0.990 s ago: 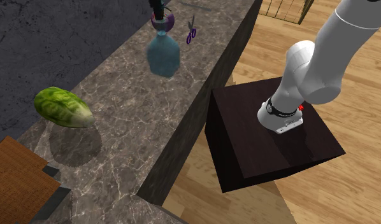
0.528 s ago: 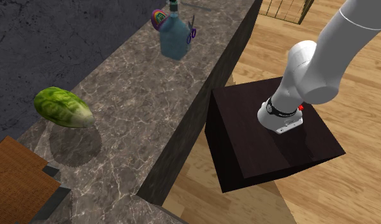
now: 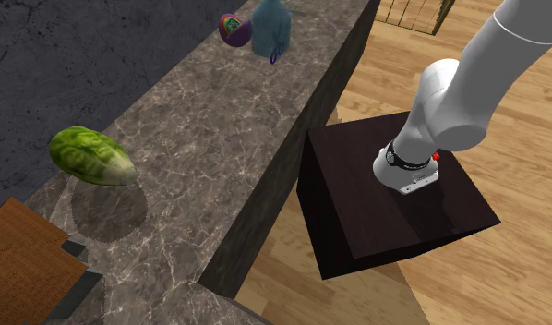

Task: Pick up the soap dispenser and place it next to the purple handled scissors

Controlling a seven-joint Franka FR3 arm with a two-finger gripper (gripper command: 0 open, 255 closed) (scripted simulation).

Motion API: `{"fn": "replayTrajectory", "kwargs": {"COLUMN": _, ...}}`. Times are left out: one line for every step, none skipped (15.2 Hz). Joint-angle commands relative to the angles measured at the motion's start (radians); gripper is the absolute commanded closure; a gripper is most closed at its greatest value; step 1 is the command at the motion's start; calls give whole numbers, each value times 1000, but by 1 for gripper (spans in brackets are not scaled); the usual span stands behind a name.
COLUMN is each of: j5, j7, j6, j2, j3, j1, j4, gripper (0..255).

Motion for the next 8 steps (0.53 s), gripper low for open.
{"fn": "replayTrajectory", "kwargs": {"j5": -2, "j7": -57, "j6": -9, "j2": 13, "j3": -30, "j1": -24, "j4": 24, "gripper": 255}}
{"fn": "replayTrajectory", "kwargs": {"j5": -2, "j7": -84, "j6": -13, "j2": 21, "j3": -45, "j1": -36, "j4": 36, "gripper": 255}}
{"fn": "replayTrajectory", "kwargs": {"j5": -2, "j7": -112, "j6": -18, "j2": 30, "j3": -60, "j1": -48, "j4": 51, "gripper": 255}}
{"fn": "replayTrajectory", "kwargs": {"j5": -1, "j7": -140, "j6": -23, "j2": 40, "j3": -75, "j1": -61, "j4": 67, "gripper": 255}}
{"fn": "replayTrajectory", "kwargs": {"j5": 1, "j7": -168, "j6": -29, "j2": 52, "j3": -90, "j1": -74, "j4": 84, "gripper": 255}}
{"fn": "replayTrajectory", "kwargs": {"j5": 4, "j7": -197, "j6": -35, "j2": 66, "j3": -106, "j1": -87, "j4": 103, "gripper": 255}}
{"fn": "replayTrajectory", "kwargs": {"j5": 8, "j7": -226, "j6": -41, "j2": 80, "j3": -121, "j1": -101, "j4": 124, "gripper": 255}}
{"fn": "replayTrajectory", "kwargs": {"j5": 14, "j7": -256, "j6": -47, "j2": 97, "j3": -137, "j1": -116, "j4": 147, "gripper": 255}}
